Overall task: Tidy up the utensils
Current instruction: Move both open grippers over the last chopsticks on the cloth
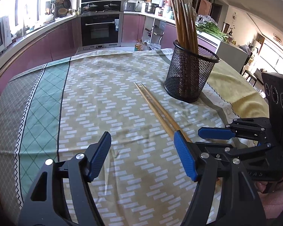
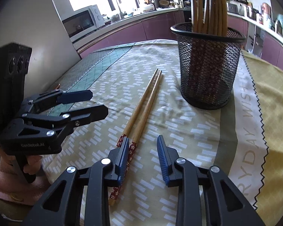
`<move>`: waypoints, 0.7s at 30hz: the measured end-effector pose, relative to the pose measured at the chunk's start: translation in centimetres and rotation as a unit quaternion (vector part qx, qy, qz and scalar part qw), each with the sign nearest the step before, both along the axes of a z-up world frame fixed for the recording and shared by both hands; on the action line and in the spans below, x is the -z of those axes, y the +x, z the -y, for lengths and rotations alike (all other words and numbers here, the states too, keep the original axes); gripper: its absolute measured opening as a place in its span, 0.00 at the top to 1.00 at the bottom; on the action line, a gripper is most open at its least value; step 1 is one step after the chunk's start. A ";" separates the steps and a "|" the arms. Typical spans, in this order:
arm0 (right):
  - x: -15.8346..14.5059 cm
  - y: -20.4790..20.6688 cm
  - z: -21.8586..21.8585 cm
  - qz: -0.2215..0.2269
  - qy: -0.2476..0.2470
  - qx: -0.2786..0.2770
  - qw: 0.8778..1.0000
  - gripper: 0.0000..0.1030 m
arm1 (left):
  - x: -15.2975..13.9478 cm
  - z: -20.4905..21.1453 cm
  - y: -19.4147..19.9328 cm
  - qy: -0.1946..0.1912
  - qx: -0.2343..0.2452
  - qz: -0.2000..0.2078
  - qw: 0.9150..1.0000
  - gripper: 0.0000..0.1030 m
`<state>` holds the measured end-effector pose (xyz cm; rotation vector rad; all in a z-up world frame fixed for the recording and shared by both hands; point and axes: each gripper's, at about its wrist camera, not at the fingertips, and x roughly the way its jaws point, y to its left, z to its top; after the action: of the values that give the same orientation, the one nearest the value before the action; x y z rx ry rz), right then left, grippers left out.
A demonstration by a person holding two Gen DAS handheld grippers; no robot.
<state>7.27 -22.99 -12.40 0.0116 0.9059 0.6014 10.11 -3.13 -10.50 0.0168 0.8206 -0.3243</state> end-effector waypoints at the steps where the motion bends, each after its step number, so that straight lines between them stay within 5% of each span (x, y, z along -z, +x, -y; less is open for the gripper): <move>1: 0.0 0.0 0.1 0.000 -0.001 0.002 1.000 0.74 | 0.0 0.1 0.0 0.001 0.002 0.000 1.000 0.35; 21: 0.0 0.5 0.5 -0.006 0.003 0.002 1.000 0.74 | 2.1 3.6 0.2 0.032 0.060 -0.027 0.997 0.49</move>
<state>7.76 -23.44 -12.35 0.0229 0.9155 0.6019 10.30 -6.72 -12.57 0.1183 0.8856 -0.4140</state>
